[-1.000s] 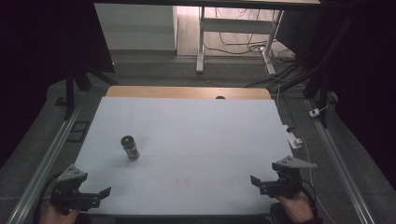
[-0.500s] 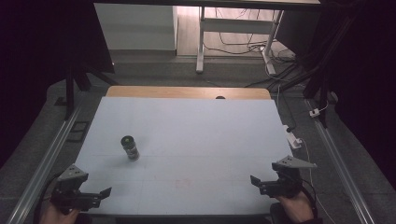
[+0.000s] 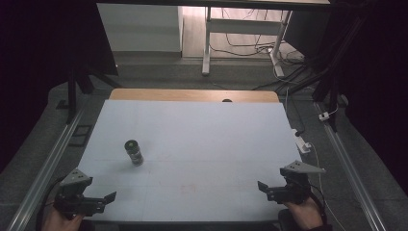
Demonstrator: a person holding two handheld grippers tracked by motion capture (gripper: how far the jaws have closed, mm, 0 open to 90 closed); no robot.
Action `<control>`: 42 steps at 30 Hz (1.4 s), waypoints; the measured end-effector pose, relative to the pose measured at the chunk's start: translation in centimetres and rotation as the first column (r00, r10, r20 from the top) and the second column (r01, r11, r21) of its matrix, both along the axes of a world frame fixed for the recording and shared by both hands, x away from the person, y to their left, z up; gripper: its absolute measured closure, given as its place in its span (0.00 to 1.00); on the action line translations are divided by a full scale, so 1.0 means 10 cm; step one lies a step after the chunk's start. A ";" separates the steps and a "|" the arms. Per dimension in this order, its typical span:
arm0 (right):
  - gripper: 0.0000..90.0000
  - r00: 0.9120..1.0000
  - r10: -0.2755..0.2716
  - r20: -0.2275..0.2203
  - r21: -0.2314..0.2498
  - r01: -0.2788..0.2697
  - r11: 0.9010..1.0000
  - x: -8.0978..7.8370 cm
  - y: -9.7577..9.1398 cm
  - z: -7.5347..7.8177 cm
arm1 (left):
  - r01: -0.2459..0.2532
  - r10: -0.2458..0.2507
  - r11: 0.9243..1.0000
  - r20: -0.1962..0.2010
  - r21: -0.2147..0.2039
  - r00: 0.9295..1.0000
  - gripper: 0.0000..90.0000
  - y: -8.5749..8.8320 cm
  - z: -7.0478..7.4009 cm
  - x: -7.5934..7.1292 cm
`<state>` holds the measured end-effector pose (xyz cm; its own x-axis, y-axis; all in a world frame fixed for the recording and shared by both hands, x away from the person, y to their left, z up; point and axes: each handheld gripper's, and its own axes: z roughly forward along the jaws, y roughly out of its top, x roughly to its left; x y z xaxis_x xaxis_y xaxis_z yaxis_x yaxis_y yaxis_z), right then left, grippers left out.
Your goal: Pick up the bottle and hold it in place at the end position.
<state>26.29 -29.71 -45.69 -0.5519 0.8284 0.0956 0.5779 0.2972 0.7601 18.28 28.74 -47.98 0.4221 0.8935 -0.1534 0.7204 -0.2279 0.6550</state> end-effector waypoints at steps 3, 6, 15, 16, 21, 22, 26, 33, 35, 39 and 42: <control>0.00 1.000 0.002 0.002 -0.003 -0.002 1.000 0.00 0.00 0.00 | 0.006 -0.006 1.000 0.000 -0.001 1.000 0.00 -0.01 0.00 0.01; 0.00 1.000 0.005 0.005 -0.008 -0.005 1.000 0.00 0.01 0.00 | 0.011 -0.011 1.000 0.006 -0.008 1.000 0.00 -0.01 0.01 0.02; 0.00 1.000 0.006 0.008 -0.009 -0.005 1.000 -0.01 0.01 0.00 | 0.051 -0.049 0.998 0.028 -0.042 0.998 0.00 -0.05 0.01 0.07; 0.00 1.000 0.006 0.007 -0.008 -0.005 1.000 -0.01 0.01 0.00 | 0.059 -0.057 0.997 0.029 -0.041 0.998 0.00 -0.06 0.01 0.08; 0.00 1.000 0.008 0.007 -0.010 -0.008 1.000 0.00 0.01 0.00 | 0.095 -0.093 0.994 0.041 -0.048 0.995 0.00 -0.10 -0.01 0.14; 0.00 1.000 0.008 0.007 -0.011 -0.007 1.000 0.00 0.01 0.00 | 0.101 -0.099 0.994 0.043 -0.047 0.994 0.00 -0.11 -0.01 0.15; 0.00 1.000 0.008 0.009 -0.013 -0.008 1.000 -0.01 0.02 0.00 | 0.116 -0.113 0.991 0.057 -0.061 0.992 0.00 -0.12 -0.02 0.19; 0.00 1.000 0.009 0.009 -0.021 -0.009 1.000 -0.01 0.02 0.00 | 0.118 -0.114 0.991 0.068 -0.057 0.991 0.00 -0.15 -0.04 0.27; 0.00 1.000 0.009 0.008 -0.021 -0.009 1.000 0.00 0.02 0.00 | 0.117 -0.113 0.991 0.074 -0.057 0.991 0.00 -0.16 -0.05 0.30; 0.00 1.000 0.008 0.007 -0.022 -0.007 1.000 0.00 0.02 0.00 | 0.122 -0.118 0.991 0.085 -0.045 0.989 0.00 -0.19 -0.05 0.39; 0.00 1.000 0.007 0.007 -0.022 -0.007 1.000 0.00 0.02 0.00 | 0.127 -0.123 0.991 0.082 -0.044 0.989 0.00 -0.21 -0.07 0.46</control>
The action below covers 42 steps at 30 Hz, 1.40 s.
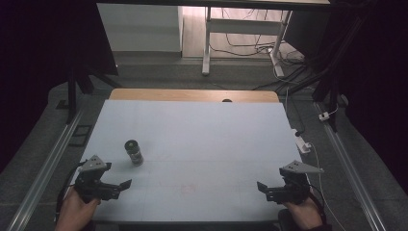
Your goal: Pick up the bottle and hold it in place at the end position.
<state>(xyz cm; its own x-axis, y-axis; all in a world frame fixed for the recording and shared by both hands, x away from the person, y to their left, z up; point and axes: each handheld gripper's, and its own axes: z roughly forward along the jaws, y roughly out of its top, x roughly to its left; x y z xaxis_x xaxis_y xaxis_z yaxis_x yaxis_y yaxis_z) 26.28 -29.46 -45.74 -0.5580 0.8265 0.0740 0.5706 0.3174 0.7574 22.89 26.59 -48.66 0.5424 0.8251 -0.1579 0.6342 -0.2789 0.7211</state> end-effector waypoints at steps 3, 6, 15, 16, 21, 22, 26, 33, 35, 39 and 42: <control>0.00 1.000 0.000 0.000 -0.001 0.000 1.000 0.00 0.00 0.00 | 0.002 -0.002 1.000 -0.014 0.000 1.000 0.00 -0.01 -0.01 0.07; 0.00 1.000 0.000 0.000 -0.001 0.000 1.000 0.00 0.00 0.00 | -0.013 0.013 1.000 -0.009 -0.003 1.000 0.00 0.02 -0.01 0.11; 0.00 1.000 0.000 -0.005 -0.004 -0.001 1.000 0.01 0.01 0.00 | -0.035 0.035 0.999 0.000 0.037 0.999 0.00 0.01 -0.02 0.32; 0.00 1.000 0.001 -0.005 -0.004 -0.001 1.000 0.01 0.01 0.00 | -0.035 0.035 0.999 0.001 0.038 0.999 0.00 0.01 -0.03 0.34; 0.00 1.000 -0.001 -0.008 -0.003 0.001 1.000 0.01 0.01 0.00 | -0.030 0.030 0.999 0.004 0.033 1.000 0.00 0.01 -0.05 0.45; 0.00 1.000 -0.001 -0.009 -0.005 0.001 1.000 0.01 0.01 0.00 | -0.029 0.029 0.999 0.002 0.030 1.000 0.00 0.01 -0.05 0.47; 0.00 1.000 -0.001 -0.008 -0.008 0.001 1.000 0.01 0.01 0.00 | -0.023 0.023 0.999 -0.005 0.040 1.000 0.00 0.00 -0.09 0.56; 0.00 1.000 -0.001 -0.009 -0.007 0.001 1.000 0.01 0.01 0.00 | -0.012 0.012 0.999 -0.013 0.043 1.000 0.00 -0.05 -0.17 0.71; 0.00 1.000 0.001 -0.009 -0.008 -0.001 1.000 0.01 0.01 0.00 | -0.009 0.010 0.999 -0.011 0.047 1.000 0.00 -0.07 -0.20 0.75; 0.00 1.000 0.000 -0.009 -0.008 0.000 1.000 0.01 0.00 0.00 | -0.001 0.002 0.999 -0.012 0.036 1.000 0.00 -0.07 -0.23 0.81; 0.00 1.000 0.001 -0.008 -0.008 -0.001 1.000 0.01 0.01 0.00 | 0.000 0.000 0.999 -0.010 0.054 1.000 0.02 -0.08 -0.25 0.84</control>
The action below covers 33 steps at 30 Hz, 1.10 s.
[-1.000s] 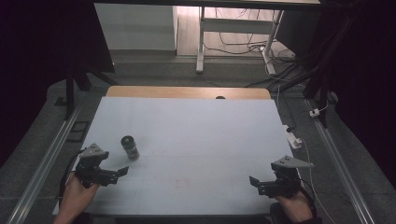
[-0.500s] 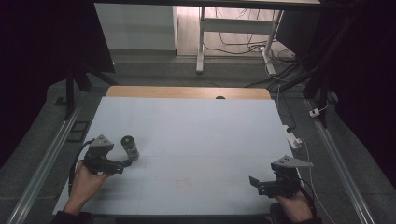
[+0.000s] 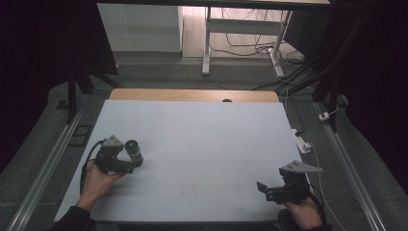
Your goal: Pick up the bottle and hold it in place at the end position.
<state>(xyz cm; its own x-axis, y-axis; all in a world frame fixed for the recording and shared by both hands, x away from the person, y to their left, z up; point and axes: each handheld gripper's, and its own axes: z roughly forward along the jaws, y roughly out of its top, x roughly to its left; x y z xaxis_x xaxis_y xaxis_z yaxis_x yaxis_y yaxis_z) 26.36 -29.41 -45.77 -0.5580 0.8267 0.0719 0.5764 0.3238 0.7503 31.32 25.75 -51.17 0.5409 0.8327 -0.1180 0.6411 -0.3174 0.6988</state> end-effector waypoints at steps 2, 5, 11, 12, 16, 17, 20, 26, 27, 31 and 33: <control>0.00 1.000 0.000 0.000 -0.001 0.000 1.000 0.00 0.00 0.00 | 0.003 -0.003 1.000 0.005 0.012 1.000 0.04 -0.01 -0.01 0.02; 0.00 1.000 -0.001 0.001 0.000 0.001 1.000 0.00 0.00 0.00 | 0.008 -0.008 0.999 0.017 0.035 1.000 0.09 -0.03 -0.02 0.04; 0.00 1.000 0.001 0.002 -0.001 -0.001 1.000 0.00 0.00 0.00 | 0.043 -0.044 0.998 0.037 0.043 0.998 0.31 -0.05 -0.01 0.04; 0.00 1.000 -0.001 0.002 0.000 0.001 1.000 0.00 0.00 0.00 | 0.051 -0.053 0.998 0.040 0.045 0.998 0.35 -0.05 -0.01 0.03; 0.00 1.000 0.000 0.002 -0.001 0.000 1.000 0.00 0.00 0.00 | 0.060 -0.063 0.997 0.047 0.048 0.997 0.47 -0.05 0.00 0.02; 0.00 1.000 0.000 0.002 -0.001 0.000 1.000 0.00 0.00 0.00 | 0.062 -0.065 0.997 0.046 0.047 0.997 0.47 -0.04 0.00 0.02; 0.00 1.000 0.000 0.002 -0.001 0.000 1.000 0.00 0.00 0.00 | 0.063 -0.065 0.997 0.045 0.051 0.997 0.54 -0.04 0.00 0.02; 0.00 1.000 0.000 0.002 0.000 0.000 1.000 0.00 0.00 0.00 | 0.054 -0.057 0.997 0.047 0.059 0.997 0.59 -0.03 0.00 0.01; 0.00 1.000 0.000 0.002 0.000 0.000 1.000 0.00 0.00 0.00 | 0.053 -0.055 0.997 0.046 0.061 0.997 0.59 -0.03 0.01 0.01; 0.00 1.000 0.001 0.003 0.001 -0.001 1.000 0.00 0.00 0.00 | 0.046 -0.048 0.997 0.042 0.060 0.998 0.59 -0.04 0.01 0.01; 0.00 1.000 0.001 0.003 -0.001 -0.001 1.000 0.00 0.00 0.00 | 0.046 -0.049 0.997 0.040 0.059 0.998 0.60 -0.04 0.01 0.01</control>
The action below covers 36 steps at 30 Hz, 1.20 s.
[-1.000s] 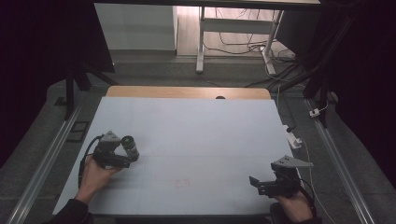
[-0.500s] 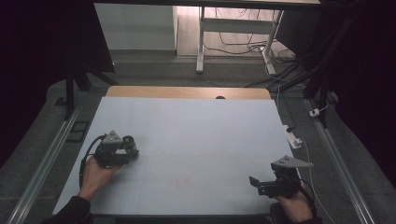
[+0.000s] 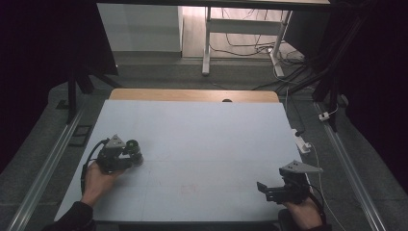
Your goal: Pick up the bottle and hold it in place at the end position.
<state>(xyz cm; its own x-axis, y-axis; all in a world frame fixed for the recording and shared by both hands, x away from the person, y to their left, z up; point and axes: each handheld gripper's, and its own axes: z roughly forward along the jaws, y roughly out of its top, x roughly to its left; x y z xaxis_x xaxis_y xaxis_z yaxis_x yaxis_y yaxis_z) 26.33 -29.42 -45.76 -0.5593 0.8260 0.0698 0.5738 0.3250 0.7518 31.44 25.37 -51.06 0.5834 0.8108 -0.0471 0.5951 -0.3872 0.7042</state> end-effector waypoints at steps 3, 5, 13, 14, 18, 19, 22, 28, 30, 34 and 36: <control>0.00 1.000 0.001 0.001 0.002 -0.001 1.000 0.00 0.00 0.00 | -0.001 0.001 1.000 -0.001 0.004 1.000 0.60 -0.01 0.01 0.01; 0.00 1.000 0.000 0.001 0.002 0.000 1.000 0.00 0.00 0.00 | 0.004 -0.004 1.000 0.000 0.006 1.000 0.60 -0.01 0.01 0.01; 0.00 1.000 0.000 0.000 0.004 0.000 1.000 0.00 0.00 0.00 | 0.017 -0.014 0.998 0.049 -0.065 0.999 0.60 0.02 0.08 0.01; 0.00 1.000 0.000 -0.002 0.003 0.000 1.000 0.00 0.00 0.00 | 0.024 -0.020 0.997 0.051 -0.072 0.998 0.60 0.02 0.09 0.01; 0.00 1.000 -0.001 -0.004 0.004 0.001 1.000 0.00 0.00 0.00 | 0.043 -0.038 0.996 0.066 -0.074 0.997 0.60 -0.01 0.13 0.02; 0.00 1.000 -0.002 -0.005 0.005 0.002 1.000 0.00 0.00 0.00 | 0.049 -0.044 0.996 0.072 -0.072 0.996 0.60 -0.03 0.14 0.02; 0.00 1.000 -0.003 -0.006 0.005 0.003 1.000 0.01 0.00 0.00 | 0.058 -0.054 0.995 0.051 -0.078 0.997 0.60 -0.07 0.18 0.05; 0.00 1.000 -0.005 -0.008 0.006 0.005 1.000 0.01 0.00 0.00 | 0.076 -0.072 0.994 0.046 -0.080 0.996 0.60 -0.19 0.27 0.10; 0.00 1.000 -0.004 -0.010 0.005 0.004 1.000 0.01 0.00 0.00 | 0.076 -0.074 0.993 0.026 -0.093 0.997 0.60 -0.25 0.31 0.12; 0.00 1.000 -0.007 -0.012 0.006 0.007 1.000 0.01 0.00 0.00 | 0.086 -0.084 0.993 0.027 -0.077 0.996 0.60 -0.38 0.39 0.17; 0.00 1.000 -0.006 -0.012 0.008 0.007 1.000 0.01 0.00 0.00 | 0.087 -0.085 0.993 0.025 -0.079 0.996 0.60 -0.45 0.43 0.20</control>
